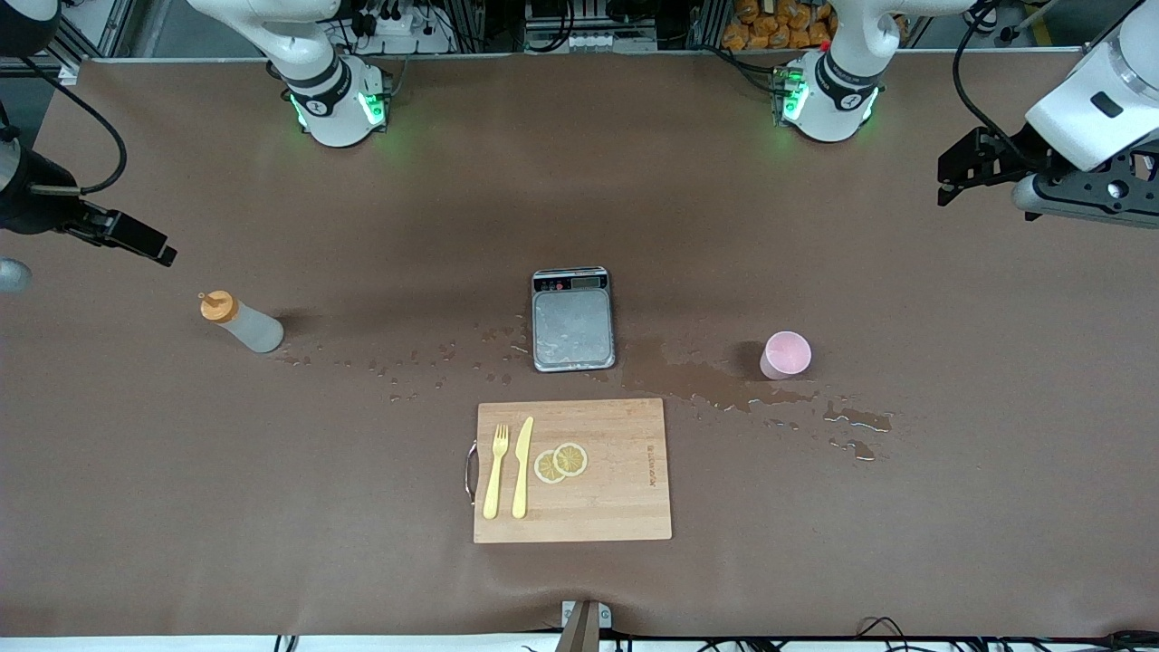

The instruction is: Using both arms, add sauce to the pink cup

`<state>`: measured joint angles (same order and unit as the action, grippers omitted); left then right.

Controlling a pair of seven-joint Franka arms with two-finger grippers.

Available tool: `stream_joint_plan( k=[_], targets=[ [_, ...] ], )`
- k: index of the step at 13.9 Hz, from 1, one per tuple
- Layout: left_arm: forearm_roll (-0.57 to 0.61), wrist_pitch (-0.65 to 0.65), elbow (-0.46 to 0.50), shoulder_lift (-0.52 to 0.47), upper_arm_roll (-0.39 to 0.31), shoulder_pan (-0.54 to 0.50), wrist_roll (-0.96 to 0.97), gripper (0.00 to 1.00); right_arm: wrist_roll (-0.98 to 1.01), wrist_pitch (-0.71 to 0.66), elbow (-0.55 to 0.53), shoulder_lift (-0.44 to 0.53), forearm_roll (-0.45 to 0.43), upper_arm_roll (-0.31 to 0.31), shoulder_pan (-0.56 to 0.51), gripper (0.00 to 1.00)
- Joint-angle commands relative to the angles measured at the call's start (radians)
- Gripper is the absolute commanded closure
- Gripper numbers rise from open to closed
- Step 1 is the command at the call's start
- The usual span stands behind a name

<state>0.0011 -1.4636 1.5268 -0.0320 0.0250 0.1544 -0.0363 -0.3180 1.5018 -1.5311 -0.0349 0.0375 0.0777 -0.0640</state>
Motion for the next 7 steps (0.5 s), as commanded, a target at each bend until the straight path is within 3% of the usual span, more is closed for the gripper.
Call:
stream_joint_plan(
  k=[1,7],
  targets=[
    [0.023,0.023,-0.040,0.007,0.009,-0.006,0.010,0.00,0.020,0.008,-0.003,0.004,-0.005,0.007,-0.013,0.00],
    [0.019,0.042,-0.045,0.011,0.004,-0.004,0.012,0.00,0.022,0.008,-0.003,0.004,-0.007,0.007,-0.013,0.00]
  ],
)
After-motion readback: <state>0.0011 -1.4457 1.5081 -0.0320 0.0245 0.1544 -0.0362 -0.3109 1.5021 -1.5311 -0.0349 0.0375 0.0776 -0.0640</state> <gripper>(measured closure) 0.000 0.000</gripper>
